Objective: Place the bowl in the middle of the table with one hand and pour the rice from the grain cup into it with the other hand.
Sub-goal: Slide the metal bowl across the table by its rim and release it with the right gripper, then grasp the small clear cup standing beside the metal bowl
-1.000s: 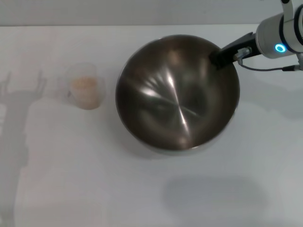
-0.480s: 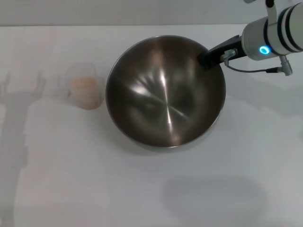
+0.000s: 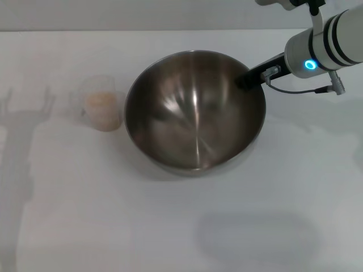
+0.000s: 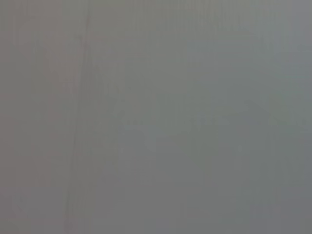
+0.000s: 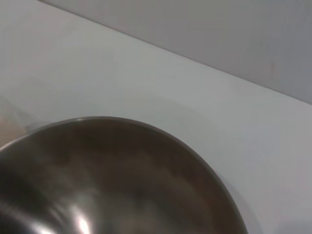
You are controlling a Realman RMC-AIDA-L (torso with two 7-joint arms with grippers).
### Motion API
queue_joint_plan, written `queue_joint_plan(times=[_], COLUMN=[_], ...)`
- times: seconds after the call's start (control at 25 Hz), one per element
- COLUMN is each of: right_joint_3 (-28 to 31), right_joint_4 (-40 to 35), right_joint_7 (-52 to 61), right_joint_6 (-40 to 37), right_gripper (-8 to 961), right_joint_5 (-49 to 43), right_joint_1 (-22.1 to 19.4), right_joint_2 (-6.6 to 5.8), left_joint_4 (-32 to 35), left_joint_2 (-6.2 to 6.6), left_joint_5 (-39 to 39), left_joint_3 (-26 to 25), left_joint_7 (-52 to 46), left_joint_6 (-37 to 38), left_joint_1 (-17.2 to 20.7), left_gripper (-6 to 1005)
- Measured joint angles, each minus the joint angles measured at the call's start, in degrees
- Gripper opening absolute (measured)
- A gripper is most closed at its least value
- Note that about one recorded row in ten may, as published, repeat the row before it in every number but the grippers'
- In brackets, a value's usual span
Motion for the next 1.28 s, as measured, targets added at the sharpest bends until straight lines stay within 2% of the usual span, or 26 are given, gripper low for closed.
queue_joint_plan(times=[0.24, 0.44, 0.68, 0.76, 0.8, 0.84, 0.88, 0.92, 0.96, 1.0, 1.04, 1.08, 1.2, 1.24, 1.28], right_joint_3=[0.1, 0.0, 0.2, -0.2, -0.7, -2.6, -2.6, -5.9, -5.9, -8.3, -11.7, -11.7, -17.1, -19.9, -19.9], right_joint_4=[1.1, 4.4, 11.3, 14.5, 15.9, 17.7, 17.7, 18.2, 18.2, 17.6, 15.8, 15.8, 9.6, 4.1, 4.1], right_joint_7=[0.0, 0.1, 0.0, -0.6, -1.0, -1.5, -1.5, -1.6, -1.6, -1.6, -1.5, -1.5, -1.2, -0.9, -0.9], right_joint_6=[0.0, 0.1, -1.0, -4.4, -7.9, -15.5, -15.5, -26.5, -26.5, -33.4, -44.9, -44.9, -65.8, -78.3, -78.3], right_gripper=[95, 314, 376, 376, 376, 376, 376, 376, 376, 376, 376, 376, 375, 375, 375], right_joint_5=[-1.7, -4.7, -8.3, -8.7, -8.6, -8.5, -8.5, -8.2, -8.2, -8.2, -8.1, -8.1, -8.0, -7.7, -7.7], right_joint_1=[-0.1, -0.8, -2.7, -4.3, -5.6, -8.5, -8.5, -11.8, -11.8, -13.7, -16.3, -16.3, -19.1, -20.0, -20.0], right_joint_2=[-0.10, -0.02, 0.10, 0.16, 0.22, 0.33, 0.33, 0.39, 0.39, 0.40, 0.41, 0.41, 0.52, 0.63, 0.63], left_joint_4=[-0.2, -1.0, -1.5, -1.5, -1.5, -1.5, -1.5, -1.5, -1.5, -1.5, -1.5, -1.6, -1.5, -1.6, -1.6], left_joint_2=[0.00, -0.07, -0.09, -0.09, -0.09, -0.09, -0.09, -0.09, -0.09, -0.09, -0.09, -0.04, -0.04, -0.08, -0.08], left_joint_5=[0.0, 0.0, 0.1, 0.1, 0.1, 0.1, 0.1, 0.1, 0.1, 0.1, 0.1, 0.1, 0.1, 0.1, 0.1], left_joint_3=[0.5, 0.6, 0.7, 0.7, 0.7, 0.7, 0.7, 0.7, 0.7, 0.7, 0.7, 0.7, 0.8, 1.3, 1.3], left_joint_7=[0.0, 0.0, 0.0, 0.0, 0.0, 0.0, 0.0, 0.0, 0.0, 0.0, 0.0, 0.0, 0.0, 0.0, 0.0], left_joint_6=[0.0, 0.0, 0.0, 0.0, 0.0, 0.0, 0.0, 0.0, 0.0, 0.0, 0.0, 0.0, 0.0, 0.0, 0.0], left_joint_1=[0.2, 0.9, 1.5, 1.6, 1.8, 1.8, 1.8, 1.8, 1.8, 1.8, 1.8, 1.8, 1.6, 1.5, 1.5], left_gripper=[826, 826, 826, 826, 826, 826, 826, 826, 826, 826, 826, 826, 826, 826, 826])
